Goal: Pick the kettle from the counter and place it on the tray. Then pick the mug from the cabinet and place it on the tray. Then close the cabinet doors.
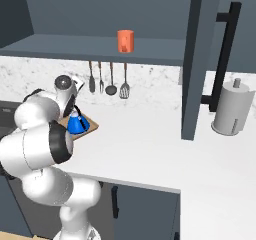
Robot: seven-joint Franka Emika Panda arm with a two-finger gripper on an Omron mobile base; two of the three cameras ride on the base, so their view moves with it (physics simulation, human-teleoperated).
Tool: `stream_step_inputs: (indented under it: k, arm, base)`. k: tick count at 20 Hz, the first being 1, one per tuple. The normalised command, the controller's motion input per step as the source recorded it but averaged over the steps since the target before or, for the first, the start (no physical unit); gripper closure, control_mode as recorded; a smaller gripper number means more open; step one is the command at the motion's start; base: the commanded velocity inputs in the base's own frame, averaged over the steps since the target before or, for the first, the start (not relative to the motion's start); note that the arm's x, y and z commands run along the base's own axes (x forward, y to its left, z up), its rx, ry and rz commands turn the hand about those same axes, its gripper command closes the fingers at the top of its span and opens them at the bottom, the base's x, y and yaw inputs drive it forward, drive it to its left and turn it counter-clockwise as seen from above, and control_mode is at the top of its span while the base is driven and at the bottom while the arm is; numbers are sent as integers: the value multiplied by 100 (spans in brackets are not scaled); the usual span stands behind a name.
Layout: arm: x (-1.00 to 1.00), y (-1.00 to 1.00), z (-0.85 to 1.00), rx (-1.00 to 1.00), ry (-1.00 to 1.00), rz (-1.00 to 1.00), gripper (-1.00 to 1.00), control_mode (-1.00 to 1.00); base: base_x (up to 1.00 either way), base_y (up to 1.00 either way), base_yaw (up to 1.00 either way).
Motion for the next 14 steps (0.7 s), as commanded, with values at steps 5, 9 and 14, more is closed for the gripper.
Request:
stream_step_inputs:
  k: [5,9,14]
  arm:
    - [-49,-11,54,2,0,-20,-100,-100]
    - [-46,-30,59,2,1,-24,-100,-100]
    - [-37,-38,58,3,5,-26,-100,-100]
  base:
    - [0,0,0]
    - [0,0,0]
    - [0,0,0]
